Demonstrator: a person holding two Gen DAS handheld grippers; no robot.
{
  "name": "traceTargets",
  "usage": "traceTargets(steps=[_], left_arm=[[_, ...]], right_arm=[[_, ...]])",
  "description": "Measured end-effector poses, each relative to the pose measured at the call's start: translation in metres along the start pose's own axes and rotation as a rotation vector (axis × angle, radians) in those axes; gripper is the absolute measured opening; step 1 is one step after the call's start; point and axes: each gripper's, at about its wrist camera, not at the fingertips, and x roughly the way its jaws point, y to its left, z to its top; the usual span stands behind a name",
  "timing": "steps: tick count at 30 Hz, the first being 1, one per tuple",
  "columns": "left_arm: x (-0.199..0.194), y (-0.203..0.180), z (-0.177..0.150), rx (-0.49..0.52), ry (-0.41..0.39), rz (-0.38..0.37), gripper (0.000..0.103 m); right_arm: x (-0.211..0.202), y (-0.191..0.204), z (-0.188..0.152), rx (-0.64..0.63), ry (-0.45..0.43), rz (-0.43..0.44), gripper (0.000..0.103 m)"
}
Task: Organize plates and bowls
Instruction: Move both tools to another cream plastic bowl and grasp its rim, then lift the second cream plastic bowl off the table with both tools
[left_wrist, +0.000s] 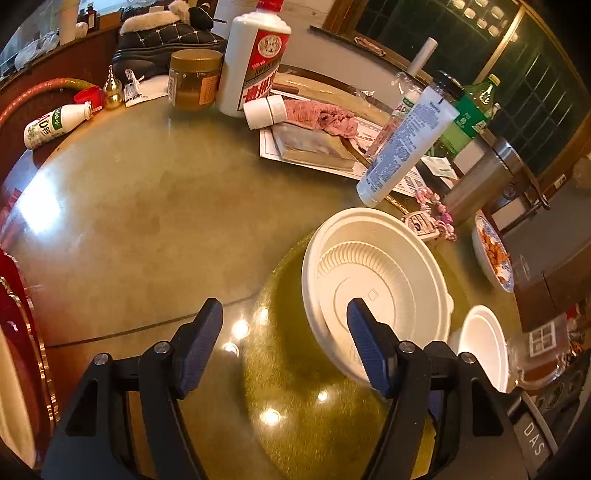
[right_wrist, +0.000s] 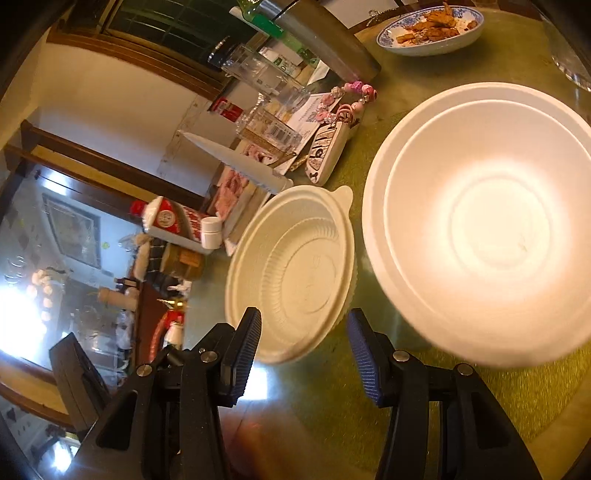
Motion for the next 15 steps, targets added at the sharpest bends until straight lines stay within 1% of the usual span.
traceTargets(steps=[4,6,7,9,10,11,12,15], left_arm=[[0.010,-0.006,-0.001,0.026,-0.013,0.024,0.069],[0.012,-0.009,-0.002,0.050,-0.029,0.045,0.055],[0.014,-0.011,-0.003,0.066,-0.026,0.056,0.052],[0.021,-0.012,-0.004,0.086,0.000,0.050,0.034],[0.022,-0.013,-0.004,0.098,0.005,0.054,0.030],[0.023,-0.015,-0.006,0.121,0.007,0.068,0.019],[0.023,-0.017,-0.008,0.149,0.007,0.085,0.015],[0.020,-0.015,-0.013,0.169,0.003,0.076,0.014]], right_arm=[[0.012,-0.001,0.004,-0.007,-0.002,-0.032,0.051],[0.015,-0.003,0.005,0.002,-0.006,-0.046,0.051],[0.017,-0.004,0.006,0.003,-0.004,-0.049,0.049],[0.021,-0.005,0.006,-0.006,0.004,-0.057,0.034],[0.022,-0.005,0.006,-0.015,0.008,-0.064,0.017],[0.024,-0.005,0.006,-0.021,0.011,-0.082,0.011],[0.024,-0.006,0.005,-0.025,0.013,-0.085,0.010],[0.020,-0.007,0.000,-0.044,0.009,-0.080,0.010]])
